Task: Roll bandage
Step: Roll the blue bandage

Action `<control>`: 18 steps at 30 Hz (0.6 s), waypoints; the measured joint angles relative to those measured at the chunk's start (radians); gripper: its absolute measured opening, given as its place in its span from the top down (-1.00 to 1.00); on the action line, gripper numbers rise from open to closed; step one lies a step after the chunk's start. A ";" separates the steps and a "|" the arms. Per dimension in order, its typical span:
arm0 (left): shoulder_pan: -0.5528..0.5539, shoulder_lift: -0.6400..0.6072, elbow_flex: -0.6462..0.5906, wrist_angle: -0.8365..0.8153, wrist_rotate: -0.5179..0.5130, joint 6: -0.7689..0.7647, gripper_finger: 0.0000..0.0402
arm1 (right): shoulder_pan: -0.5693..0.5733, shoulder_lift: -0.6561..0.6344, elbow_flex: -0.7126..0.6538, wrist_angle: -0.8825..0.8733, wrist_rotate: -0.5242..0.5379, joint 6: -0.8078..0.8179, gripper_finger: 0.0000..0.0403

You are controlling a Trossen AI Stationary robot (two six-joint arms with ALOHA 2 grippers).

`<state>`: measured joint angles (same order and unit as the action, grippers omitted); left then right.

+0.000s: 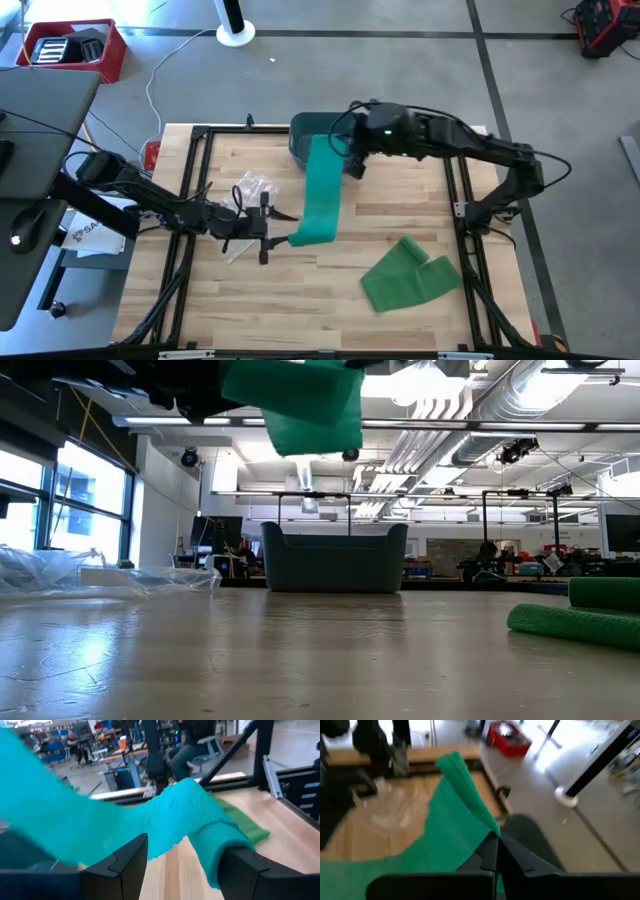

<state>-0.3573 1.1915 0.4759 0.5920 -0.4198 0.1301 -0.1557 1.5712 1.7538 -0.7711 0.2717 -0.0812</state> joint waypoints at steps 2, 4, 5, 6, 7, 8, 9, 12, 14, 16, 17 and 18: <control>-0.010 0.000 0.000 0.018 0.000 0.005 0.01 | -0.012 0.036 0.000 -0.031 -0.037 0.012 1.00; -0.023 0.000 0.000 0.048 0.000 0.009 0.01 | -0.019 0.068 0.000 -0.059 -0.068 0.019 1.00; -0.031 0.000 0.000 0.062 -0.001 0.015 0.01 | -0.021 0.085 0.000 -0.071 -0.082 0.018 1.00; -0.039 0.000 0.000 0.074 0.000 0.022 0.01 | -0.021 0.103 0.000 -0.079 -0.095 0.012 1.00; -0.048 0.000 0.000 0.091 0.000 0.030 0.01 | -0.019 0.121 0.000 -0.082 -0.106 0.001 1.00; -0.057 0.000 0.000 0.116 0.000 0.035 0.01 | -0.015 0.140 0.000 -0.081 -0.119 -0.006 1.00; -0.067 0.000 0.000 0.140 0.000 0.040 0.01 | -0.011 0.158 -0.001 -0.075 -0.129 -0.011 1.00; -0.105 -0.001 0.000 0.197 -0.001 0.048 0.01 | 0.003 0.206 -0.001 -0.020 -0.152 -0.023 1.00; -0.140 -0.005 0.000 0.229 -0.001 0.048 0.01 | 0.009 0.232 -0.001 0.028 -0.190 -0.023 1.00; -0.183 -0.021 0.000 0.260 -0.003 0.050 0.01 | 0.014 0.259 -0.001 0.080 -0.229 -0.010 1.00; -0.205 -0.030 0.000 0.273 -0.008 0.058 0.01 | 0.018 0.273 -0.001 0.102 -0.237 -0.003 1.00; -0.226 -0.041 0.000 0.286 -0.015 0.070 0.01 | 0.021 0.289 -0.001 0.120 -0.245 0.004 1.00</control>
<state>-0.5834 1.1505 0.4759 0.8778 -0.4352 0.2001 -0.1351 1.8603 1.7527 -0.6508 0.0268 -0.0770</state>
